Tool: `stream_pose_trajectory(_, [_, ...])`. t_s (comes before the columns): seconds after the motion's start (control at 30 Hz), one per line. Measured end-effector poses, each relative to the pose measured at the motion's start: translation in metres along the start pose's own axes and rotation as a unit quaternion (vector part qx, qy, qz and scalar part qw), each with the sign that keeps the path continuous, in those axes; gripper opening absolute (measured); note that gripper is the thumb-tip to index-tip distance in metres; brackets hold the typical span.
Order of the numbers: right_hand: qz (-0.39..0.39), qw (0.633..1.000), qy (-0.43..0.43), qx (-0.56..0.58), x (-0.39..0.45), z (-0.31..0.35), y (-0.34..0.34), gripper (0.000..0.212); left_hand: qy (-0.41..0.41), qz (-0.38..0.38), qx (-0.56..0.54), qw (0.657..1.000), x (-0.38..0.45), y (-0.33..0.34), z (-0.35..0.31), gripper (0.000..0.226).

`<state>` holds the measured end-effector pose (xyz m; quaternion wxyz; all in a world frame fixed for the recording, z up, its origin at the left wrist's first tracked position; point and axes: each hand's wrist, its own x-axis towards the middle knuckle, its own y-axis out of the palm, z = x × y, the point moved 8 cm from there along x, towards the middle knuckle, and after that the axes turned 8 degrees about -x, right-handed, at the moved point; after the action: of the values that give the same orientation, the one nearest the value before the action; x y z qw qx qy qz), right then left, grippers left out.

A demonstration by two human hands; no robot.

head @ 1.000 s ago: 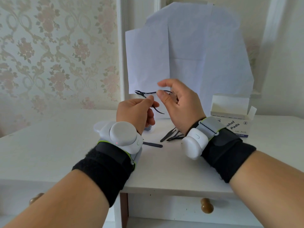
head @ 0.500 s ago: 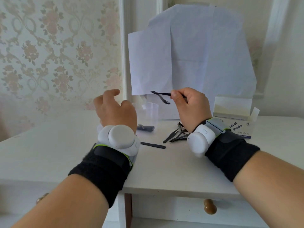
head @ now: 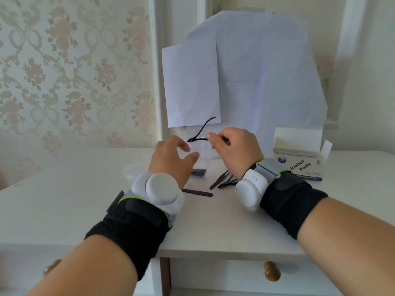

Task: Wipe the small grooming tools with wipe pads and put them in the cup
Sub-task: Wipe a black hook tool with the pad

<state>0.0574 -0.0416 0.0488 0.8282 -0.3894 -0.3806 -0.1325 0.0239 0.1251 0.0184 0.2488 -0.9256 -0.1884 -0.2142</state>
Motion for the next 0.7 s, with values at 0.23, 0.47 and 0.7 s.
stream_pose_trajectory(0.23, [0.031,0.999,-0.015,0.01,-0.003,0.01,0.006,0.051,0.017,-0.004,-0.065,0.998,-0.003,0.0,-0.004,0.054])
stream_pose_trajectory(0.47, [0.022,0.999,0.008,0.04,-0.003,0.007,0.0,0.064,0.024,0.02,-0.021,0.999,-0.001,0.006,-0.001,0.052])
stream_pose_trajectory(0.7, [-0.012,0.997,0.046,0.055,0.0,-0.002,-0.009,0.074,0.038,-0.014,0.028,0.999,-0.002,0.0,-0.008,0.046])
